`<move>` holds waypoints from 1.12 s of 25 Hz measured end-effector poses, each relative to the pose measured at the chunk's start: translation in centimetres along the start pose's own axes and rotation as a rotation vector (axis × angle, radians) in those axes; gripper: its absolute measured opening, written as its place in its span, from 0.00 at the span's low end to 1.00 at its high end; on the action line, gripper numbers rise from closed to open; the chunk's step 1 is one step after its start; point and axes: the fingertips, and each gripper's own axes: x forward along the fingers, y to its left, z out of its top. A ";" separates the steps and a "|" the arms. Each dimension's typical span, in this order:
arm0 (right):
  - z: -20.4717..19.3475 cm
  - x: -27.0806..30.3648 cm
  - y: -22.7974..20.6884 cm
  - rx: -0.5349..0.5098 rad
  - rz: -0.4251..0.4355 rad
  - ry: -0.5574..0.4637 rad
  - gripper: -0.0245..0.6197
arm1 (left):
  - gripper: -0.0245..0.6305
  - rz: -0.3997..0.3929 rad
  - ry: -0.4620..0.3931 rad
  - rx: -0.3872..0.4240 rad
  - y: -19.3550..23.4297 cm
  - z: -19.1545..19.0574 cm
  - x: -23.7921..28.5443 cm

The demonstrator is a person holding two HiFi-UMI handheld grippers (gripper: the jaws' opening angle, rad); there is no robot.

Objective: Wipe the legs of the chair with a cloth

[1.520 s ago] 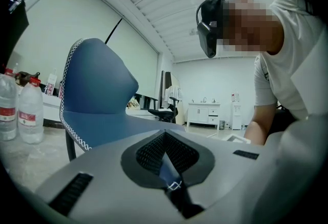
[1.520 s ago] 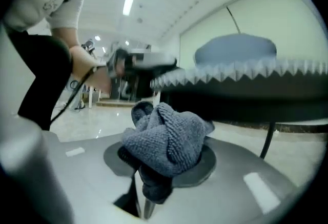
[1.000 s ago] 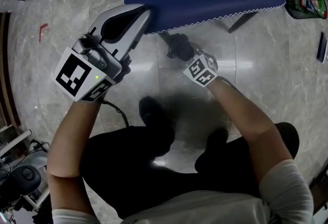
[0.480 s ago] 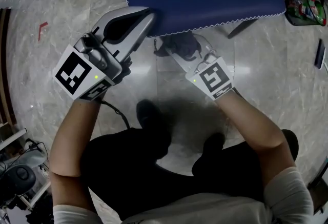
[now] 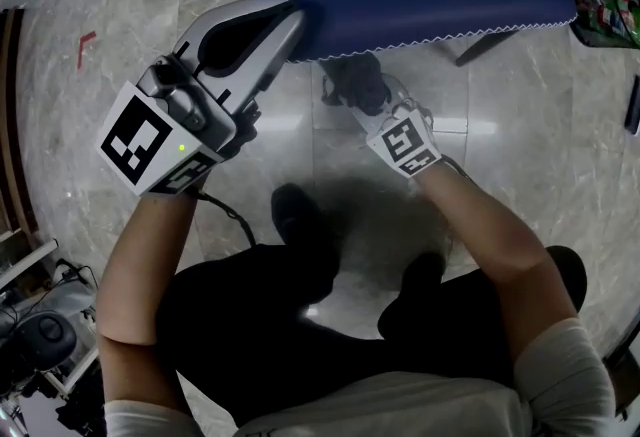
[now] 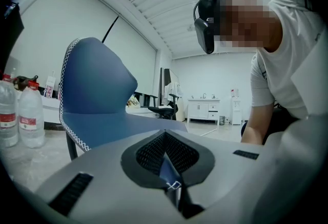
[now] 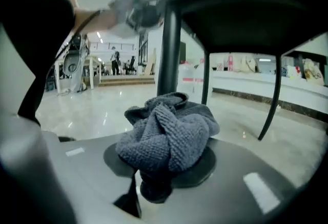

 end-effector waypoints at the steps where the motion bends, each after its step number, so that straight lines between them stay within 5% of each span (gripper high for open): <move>1: -2.9 0.8 0.3 -0.005 0.014 0.076 0.22 | 0.04 0.003 -0.001 0.001 0.0 0.0 0.0; 5: -9.2 3.0 1.1 0.003 0.063 0.246 0.22 | 0.04 0.015 0.001 -0.001 0.1 -0.3 -0.2; 9: -7.7 2.6 0.9 0.014 0.066 0.234 0.22 | 0.04 0.001 0.004 0.012 -0.1 -0.3 -0.1; 12: -1.7 0.6 0.1 0.021 0.045 0.117 0.23 | 0.04 -0.004 -0.017 0.003 -0.1 -0.2 -0.1; 17: 13.7 -4.7 -1.1 0.023 0.009 -0.226 0.23 | 0.04 0.002 -0.033 -0.034 0.1 -0.2 -0.4; 19: 16.4 -5.8 -1.5 0.060 -0.001 -0.278 0.23 | 0.04 -0.005 -0.032 -0.034 0.1 -0.1 -0.3; 23: 12.7 -4.3 -1.2 0.083 0.001 -0.246 0.23 | 0.05 0.007 -0.032 -0.025 0.1 -0.1 -0.3; 28: 1.3 -0.2 -0.1 0.088 0.043 0.020 0.23 | 0.04 -0.007 -0.049 -0.016 0.0 0.1 -0.3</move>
